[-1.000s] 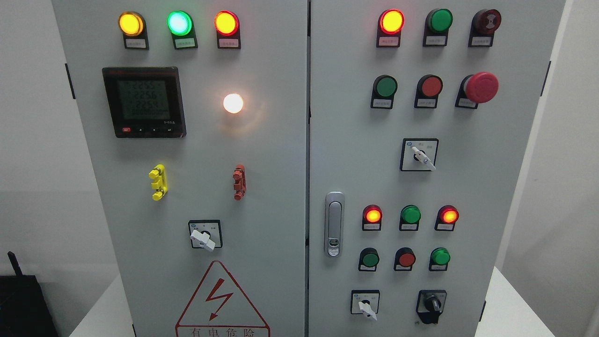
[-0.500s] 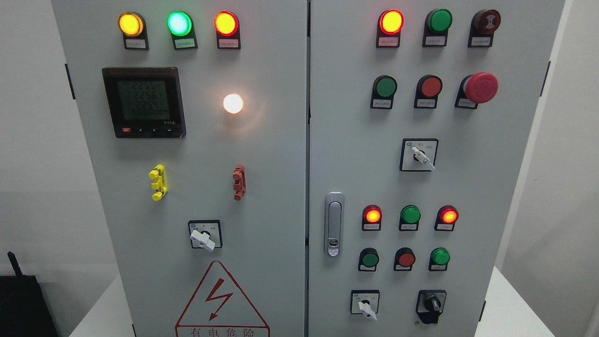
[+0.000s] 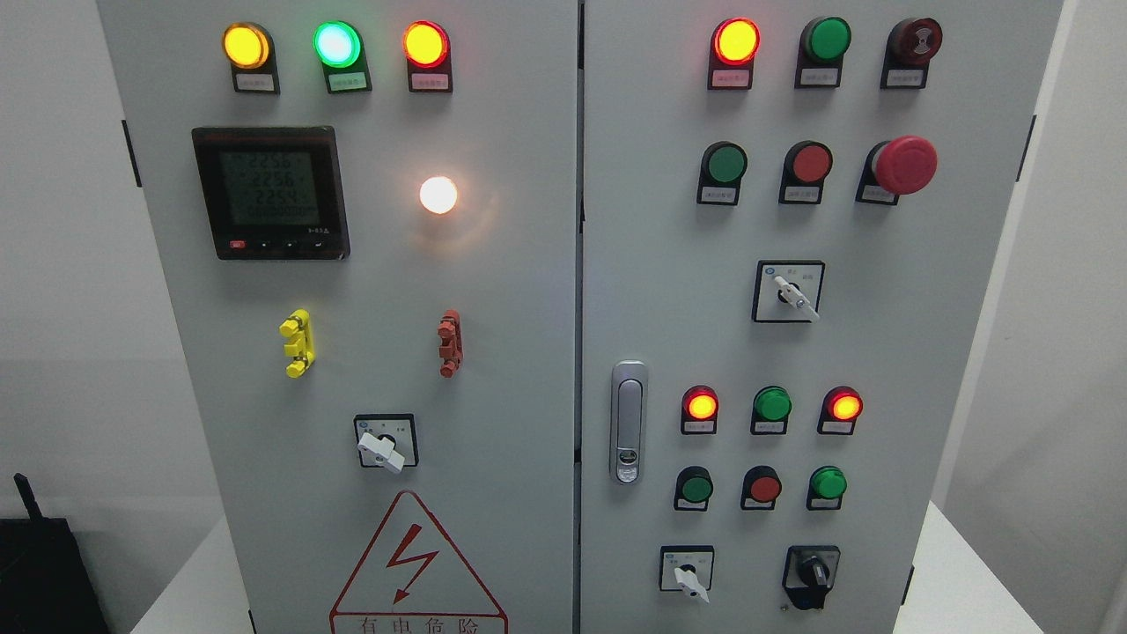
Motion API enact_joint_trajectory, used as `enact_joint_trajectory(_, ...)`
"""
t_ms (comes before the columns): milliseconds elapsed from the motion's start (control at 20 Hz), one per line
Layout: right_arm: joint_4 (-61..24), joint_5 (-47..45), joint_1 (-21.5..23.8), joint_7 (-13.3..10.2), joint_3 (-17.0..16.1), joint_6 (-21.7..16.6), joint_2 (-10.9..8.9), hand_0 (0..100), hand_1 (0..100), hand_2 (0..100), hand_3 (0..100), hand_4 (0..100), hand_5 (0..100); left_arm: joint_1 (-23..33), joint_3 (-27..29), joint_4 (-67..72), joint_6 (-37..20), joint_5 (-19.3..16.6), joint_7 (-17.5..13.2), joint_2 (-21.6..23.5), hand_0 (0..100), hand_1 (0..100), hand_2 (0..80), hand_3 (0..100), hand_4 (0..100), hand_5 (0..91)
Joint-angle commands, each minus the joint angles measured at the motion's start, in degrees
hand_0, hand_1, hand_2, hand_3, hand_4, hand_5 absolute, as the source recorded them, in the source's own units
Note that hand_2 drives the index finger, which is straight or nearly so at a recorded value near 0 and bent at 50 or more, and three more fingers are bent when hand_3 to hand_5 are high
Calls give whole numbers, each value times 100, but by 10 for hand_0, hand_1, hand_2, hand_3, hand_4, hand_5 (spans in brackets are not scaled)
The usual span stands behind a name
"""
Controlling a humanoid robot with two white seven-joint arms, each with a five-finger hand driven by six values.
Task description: Trip black knob to open circuit
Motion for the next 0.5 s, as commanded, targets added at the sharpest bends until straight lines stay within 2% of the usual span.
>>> enact_joint_trajectory(0,-316,-20,21,-13,-17,-37,22,978,919,0,984,860,794,-14,7,-1,-9,14,1,-9,120,389,0,0,0,0)
enact_joint_trajectory(450,-712,-20,13,-13,-26,16,14,958,880,0,994,876,831,-14,7,-1,-9,14,1,-9,120,389,0,0,0,0)
